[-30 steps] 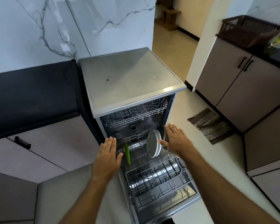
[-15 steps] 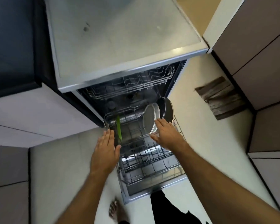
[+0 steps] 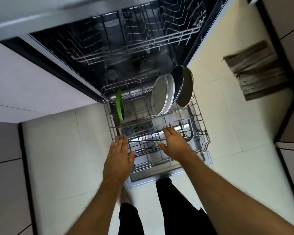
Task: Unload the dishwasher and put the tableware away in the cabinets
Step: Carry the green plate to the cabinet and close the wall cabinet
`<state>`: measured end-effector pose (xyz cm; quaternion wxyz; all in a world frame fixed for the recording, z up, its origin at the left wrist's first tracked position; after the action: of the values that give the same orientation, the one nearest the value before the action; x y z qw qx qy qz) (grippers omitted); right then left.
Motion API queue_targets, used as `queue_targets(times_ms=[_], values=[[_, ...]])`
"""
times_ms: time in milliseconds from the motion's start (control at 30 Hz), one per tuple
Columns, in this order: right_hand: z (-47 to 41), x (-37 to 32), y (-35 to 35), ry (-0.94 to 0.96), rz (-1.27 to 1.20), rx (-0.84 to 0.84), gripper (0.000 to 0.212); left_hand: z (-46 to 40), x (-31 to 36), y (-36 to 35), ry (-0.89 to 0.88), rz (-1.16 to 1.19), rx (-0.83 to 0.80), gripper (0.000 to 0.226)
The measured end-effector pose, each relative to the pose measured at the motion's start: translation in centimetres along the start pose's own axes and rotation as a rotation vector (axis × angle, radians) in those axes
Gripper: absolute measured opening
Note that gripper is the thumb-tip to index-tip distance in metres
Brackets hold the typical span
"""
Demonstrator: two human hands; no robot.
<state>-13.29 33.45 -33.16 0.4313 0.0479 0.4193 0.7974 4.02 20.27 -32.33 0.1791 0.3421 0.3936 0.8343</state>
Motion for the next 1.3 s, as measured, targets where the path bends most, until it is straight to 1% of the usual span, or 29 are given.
queue_targets(times_ms=[200, 333, 433, 500, 567, 600, 633, 733, 800, 900, 1067, 1133, 1200, 1300], values=[[-0.1, -0.3, -3.2, 0.025, 0.011, -0.082, 0.069, 0.1, 0.7, -2.5, 0.003, 0.008, -0.033, 0.069], [-3.0, -2.0, -4.0, 0.056, -0.031, -0.083, 0.066, -1.8, 0.0, -3.2, 0.038, 0.035, -0.017, 0.069], [-6.7, -3.8, -4.0, 0.054, -0.046, -0.094, 0.064, -4.8, -1.7, -3.2, 0.018, -0.032, 0.03, 0.065], [-9.8, -5.0, -4.2, 0.023, -0.124, -0.114, 0.052, -6.5, -2.9, -3.0, -0.003, -0.074, 0.057, 0.065], [-12.7, -6.8, -4.0, 0.022, -0.192, -0.082, 0.032, -8.1, -4.0, -2.6, 0.0, -0.084, 0.091, 0.059], [-14.3, -7.7, -3.9, 0.025, -0.228, -0.053, 0.027, -8.9, -4.6, -2.5, 0.011, -0.084, 0.099, 0.057], [-15.7, -8.7, -3.7, 0.012, -0.264, -0.023, 0.028, -9.7, -5.3, -2.5, 0.018, -0.075, 0.112, 0.057], [-19.8, -10.9, -2.8, -0.074, -0.381, 0.048, 0.043, -11.4, -7.0, -2.0, 0.038, -0.033, 0.154, 0.06], [-22.5, -12.4, -2.9, -0.096, -0.394, 0.063, 0.044, -11.9, -8.2, -1.9, 0.036, -0.009, 0.166, 0.061], [-24.7, -13.4, -4.1, -0.176, -0.446, 0.089, 0.049, -11.8, -10.1, -2.3, 0.038, -0.014, 0.167, 0.062], [-25.7, -13.2, -5.1, -0.253, -0.59, 0.08, 0.038, -10.2, -12.9, -3.0, 0.034, -0.016, 0.106, 0.063], [-25.2, -12.7, -5.0, -0.273, -0.635, 0.074, 0.038, -9.8, -13.8, -2.6, 0.049, -0.024, 0.092, 0.064], [-24.0, -12.4, -4.8, -0.262, -0.635, 0.065, 0.037, -9.2, -14.3, -1.8, 0.078, -0.025, 0.098, 0.065], [-20.3, -12.1, -3.6, -0.23, -0.676, 0.064, 0.03, -7.5, -14.2, 0.9, 0.093, 0.019, 0.146, 0.065]])
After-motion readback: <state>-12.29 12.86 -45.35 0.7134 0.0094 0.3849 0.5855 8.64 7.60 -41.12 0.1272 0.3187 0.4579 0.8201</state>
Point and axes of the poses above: each hand's wrist, its own z-axis away from the middle knuckle, its own y-axis out of the back of the hand, x = y × z, the point moved 7 cm from there along -z, towards the middle knuckle, and after that the axes turned 8 degrees about z, right-handed, at the moved point
